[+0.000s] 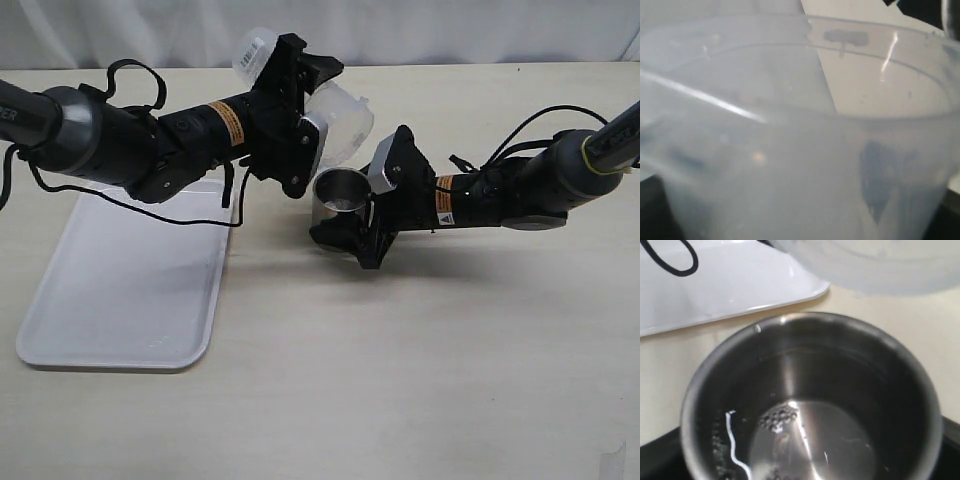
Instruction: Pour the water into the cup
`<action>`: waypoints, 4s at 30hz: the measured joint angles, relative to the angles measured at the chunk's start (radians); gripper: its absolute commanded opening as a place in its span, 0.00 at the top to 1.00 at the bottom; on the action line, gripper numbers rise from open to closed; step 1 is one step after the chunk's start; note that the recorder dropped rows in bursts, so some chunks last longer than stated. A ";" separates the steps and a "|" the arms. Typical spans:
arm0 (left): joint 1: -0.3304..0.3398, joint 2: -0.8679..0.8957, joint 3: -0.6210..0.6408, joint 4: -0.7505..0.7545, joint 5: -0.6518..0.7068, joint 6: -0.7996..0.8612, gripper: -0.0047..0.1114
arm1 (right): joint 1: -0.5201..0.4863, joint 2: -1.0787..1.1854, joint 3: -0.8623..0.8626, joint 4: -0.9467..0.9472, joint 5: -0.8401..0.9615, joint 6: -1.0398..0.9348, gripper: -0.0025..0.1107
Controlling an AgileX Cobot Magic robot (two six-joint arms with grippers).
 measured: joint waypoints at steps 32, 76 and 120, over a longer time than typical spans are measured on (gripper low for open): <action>0.561 0.000 0.000 -0.262 -0.065 -1.541 0.96 | 0.000 0.000 0.000 0.000 0.000 0.000 0.94; 0.769 0.227 -0.101 0.009 -0.209 -1.623 0.38 | 0.000 0.000 0.000 -0.004 0.000 0.000 0.94; 0.771 0.182 0.150 -0.054 -0.439 -1.509 0.10 | 0.000 0.000 0.000 -0.004 0.000 -0.008 0.94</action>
